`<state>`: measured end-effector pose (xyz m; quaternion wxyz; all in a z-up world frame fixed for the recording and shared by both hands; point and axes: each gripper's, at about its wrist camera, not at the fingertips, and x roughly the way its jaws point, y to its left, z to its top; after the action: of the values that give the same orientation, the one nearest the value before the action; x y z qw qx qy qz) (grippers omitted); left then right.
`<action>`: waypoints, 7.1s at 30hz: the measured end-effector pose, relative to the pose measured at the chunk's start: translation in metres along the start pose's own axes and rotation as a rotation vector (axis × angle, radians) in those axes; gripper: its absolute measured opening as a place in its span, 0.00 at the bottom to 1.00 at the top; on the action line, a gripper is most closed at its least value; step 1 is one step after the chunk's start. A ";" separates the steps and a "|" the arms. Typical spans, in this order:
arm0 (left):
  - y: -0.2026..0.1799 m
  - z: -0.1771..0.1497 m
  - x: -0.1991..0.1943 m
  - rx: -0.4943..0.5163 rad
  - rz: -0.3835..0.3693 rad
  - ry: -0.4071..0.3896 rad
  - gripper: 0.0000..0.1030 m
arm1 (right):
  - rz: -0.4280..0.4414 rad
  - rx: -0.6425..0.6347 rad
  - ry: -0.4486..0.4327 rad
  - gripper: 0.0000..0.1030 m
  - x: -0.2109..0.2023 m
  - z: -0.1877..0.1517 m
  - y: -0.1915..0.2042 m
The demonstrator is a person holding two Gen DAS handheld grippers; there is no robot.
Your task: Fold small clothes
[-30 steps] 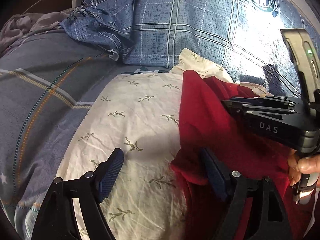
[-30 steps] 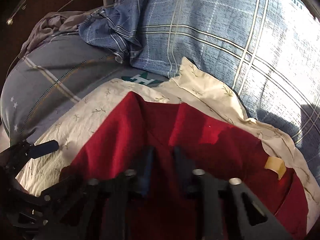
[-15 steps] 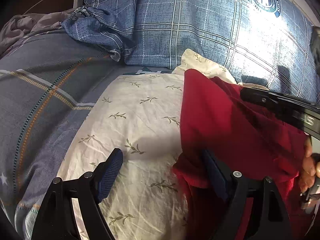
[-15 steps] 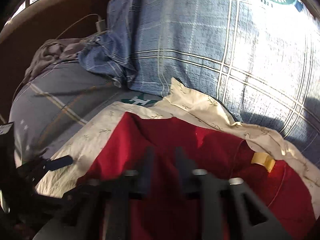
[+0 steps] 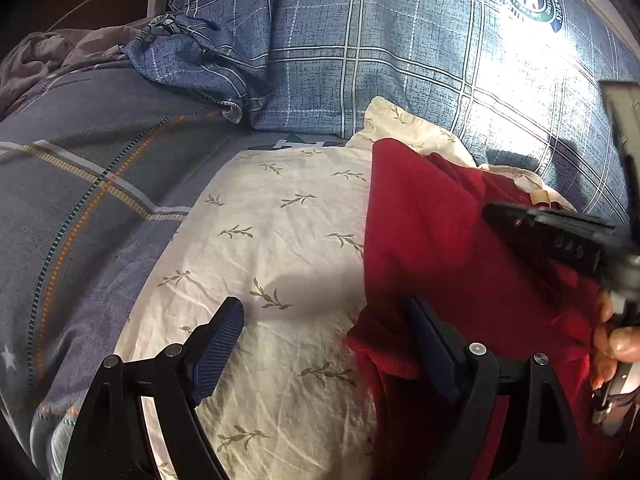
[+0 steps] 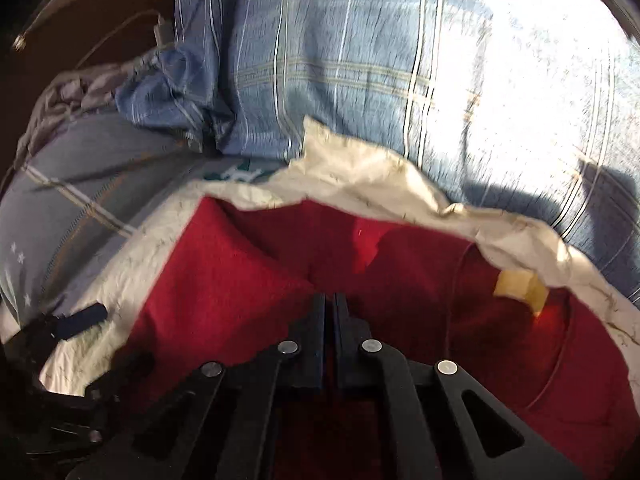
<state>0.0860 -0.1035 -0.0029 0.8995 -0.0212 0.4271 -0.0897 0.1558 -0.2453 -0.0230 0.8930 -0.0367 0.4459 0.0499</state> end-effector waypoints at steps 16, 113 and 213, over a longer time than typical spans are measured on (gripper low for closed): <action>-0.007 -0.002 -0.008 0.025 0.037 -0.027 0.81 | -0.084 0.094 0.017 0.30 -0.068 -0.079 -0.007; -0.102 0.000 -0.071 0.258 -0.445 0.067 0.12 | -0.033 0.530 -0.123 0.55 -0.242 -0.186 -0.160; -0.069 0.030 0.009 0.168 -0.062 0.049 0.56 | -0.417 0.329 -0.036 0.41 -0.187 -0.133 -0.117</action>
<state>0.1051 -0.1742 0.0174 0.8843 0.0434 0.4389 -0.1536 -0.0473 -0.3863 0.0491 0.8857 0.0189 0.4148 -0.2079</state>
